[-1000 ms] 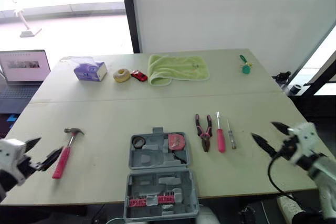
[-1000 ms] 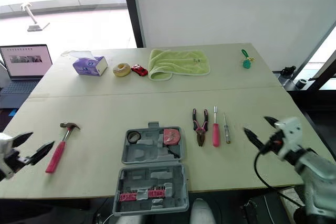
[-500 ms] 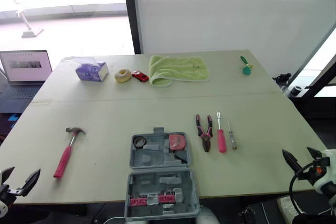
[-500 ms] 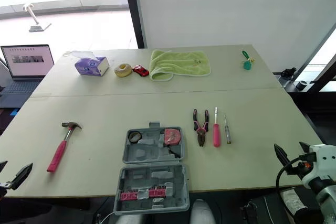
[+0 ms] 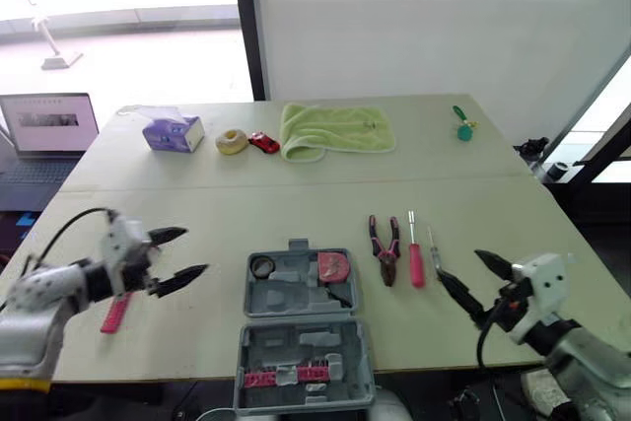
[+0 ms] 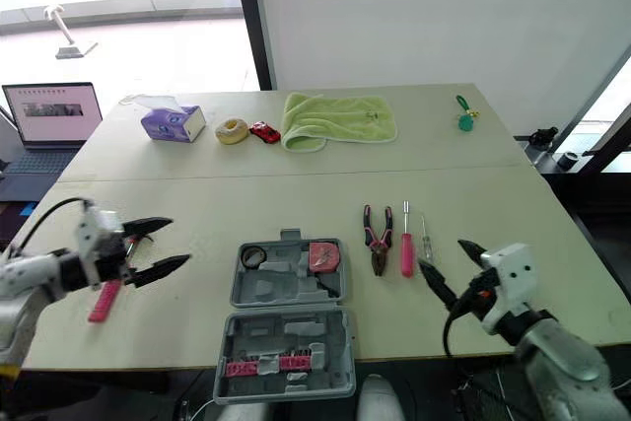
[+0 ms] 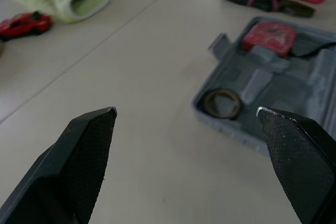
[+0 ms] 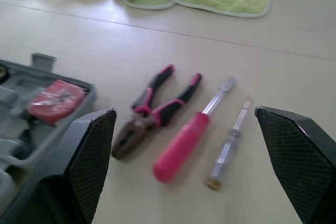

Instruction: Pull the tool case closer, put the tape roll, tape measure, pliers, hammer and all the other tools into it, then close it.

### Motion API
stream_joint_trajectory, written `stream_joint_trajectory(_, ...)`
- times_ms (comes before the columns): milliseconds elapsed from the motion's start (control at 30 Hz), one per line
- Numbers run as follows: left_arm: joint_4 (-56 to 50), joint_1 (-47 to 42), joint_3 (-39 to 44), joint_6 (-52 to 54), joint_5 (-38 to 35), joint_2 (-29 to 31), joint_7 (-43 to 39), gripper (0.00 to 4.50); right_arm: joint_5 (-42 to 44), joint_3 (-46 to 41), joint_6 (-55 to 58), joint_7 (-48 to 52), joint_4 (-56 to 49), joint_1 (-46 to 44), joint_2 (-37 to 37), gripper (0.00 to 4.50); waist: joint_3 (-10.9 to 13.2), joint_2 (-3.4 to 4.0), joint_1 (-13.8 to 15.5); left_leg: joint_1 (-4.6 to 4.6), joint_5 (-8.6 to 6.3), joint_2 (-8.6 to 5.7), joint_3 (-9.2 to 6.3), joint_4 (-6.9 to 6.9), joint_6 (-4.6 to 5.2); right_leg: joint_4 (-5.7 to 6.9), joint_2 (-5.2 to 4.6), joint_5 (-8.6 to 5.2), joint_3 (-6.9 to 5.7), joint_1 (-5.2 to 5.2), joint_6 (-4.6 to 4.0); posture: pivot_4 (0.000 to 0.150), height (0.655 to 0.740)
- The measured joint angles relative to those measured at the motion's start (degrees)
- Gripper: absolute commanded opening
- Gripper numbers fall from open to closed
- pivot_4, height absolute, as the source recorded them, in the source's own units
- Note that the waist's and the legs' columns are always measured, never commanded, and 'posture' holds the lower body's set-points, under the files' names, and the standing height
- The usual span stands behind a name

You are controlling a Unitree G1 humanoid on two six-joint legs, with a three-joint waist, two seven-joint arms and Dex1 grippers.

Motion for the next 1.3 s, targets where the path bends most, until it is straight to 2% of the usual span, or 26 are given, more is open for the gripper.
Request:
stream_joint_trajectory(233, -1.5, -9.0, -7.9, 4.5, -0.2, 0.9, -7.7, 4.5, -9.3, 10.2, 3.9, -10.5, -4.0, 0.9, 5.3, 4.46, 0.0, -0.08, 0.1, -0.02, 0.02, -0.06, -0.12, -0.13, -0.01, 0.04, 0.09, 0.01, -0.08, -0.08, 0.02, 0.15, 0.74)
stream_joint_trajectory(400, -3.6, -12.6, -8.6, 6.7, -0.6, 0.9, -8.8, 4.5, -12.8, 16.1, 9.3, -15.4, -2.1, -5.6, 8.9, 4.46, 0.0, -0.08, -0.5, 0.01, 0.03, -0.07, -0.09, -0.16, -0.02, 0.05, 0.08, 0.02, -0.01, -0.13, 0.05, 0.15, 0.74)
stream_joint_trajectory(533, -7.1, -12.1, -8.2, 8.6, -0.8, 1.0, -7.6, 4.5, -14.8, 19.4, 12.5, -18.2, 3.6, -12.6, 11.9, 4.46, 0.0, -0.07, -0.3, 0.01, 0.03, -0.08, -0.14, -0.27, -0.01, 0.08, 0.11, 0.07, -0.05, -0.18, 0.15, 0.15, 0.74)
stream_joint_trajectory(667, -9.8, -8.0, -6.5, 10.0, -0.8, 2.4, -5.8, 4.5, -16.1, 19.9, 12.8, -19.2, 10.6, -16.5, 13.5, 4.46, 0.1, -0.06, -0.4, 0.01, 0.03, -0.09, -0.12, -0.3, -0.01, 0.07, 0.11, 0.09, -0.03, -0.18, 0.18, 0.15, 0.74)
stream_joint_trajectory(867, -12.7, -3.7, -3.3, 10.5, -0.9, 3.5, -3.8, 4.5, -16.7, 19.3, 11.3, -20.2, 17.9, -17.7, 15.7, 4.46, 0.1, -0.05, -0.2, 0.02, 0.04, -0.09, -0.14, -0.29, -0.01, 0.09, 0.13, 0.08, -0.05, -0.17, 0.16, 0.15, 0.74)
stream_joint_trajectory(1100, -14.2, -2.5, -2.8, 11.6, -1.0, 3.7, -2.9, 4.5, -16.2, 18.8, 8.7, -18.5, 23.2, -20.0, 16.4, 4.46, 0.1, -0.05, -0.4, 0.03, 0.04, -0.1, -0.13, -0.3, -0.01, 0.09, 0.14, 0.12, -0.05, -0.17, 0.22, 0.15, 0.74)
stream_joint_trajectory(1200, -14.4, -2.5, -2.8, 12.4, -1.7, 3.7, -2.9, 4.5, -16.1, 17.7, 7.8, -18.7, 24.7, -20.7, 17.2, 3.62, 0.1, -0.05, -0.4, 0.04, 0.04, -0.1, -0.13, -0.3, -0.02, 0.1, 0.14, 0.13, -0.05, -0.16, 0.24, 0.15, 0.74)
stream_joint_trajectory(1300, -14.3, -2.7, -2.8, 12.5, -1.9, 3.7, -2.5, 4.5, -16.2, 16.6, 7.0, -19.5, 25.7, -20.9, 17.4, 2.09, 0.1, -0.05, -0.4, 0.04, 0.04, -0.1, -0.13, -0.3, -0.02, 0.1, 0.15, 0.13, -0.04, -0.16, 0.24, 0.15, 0.74)
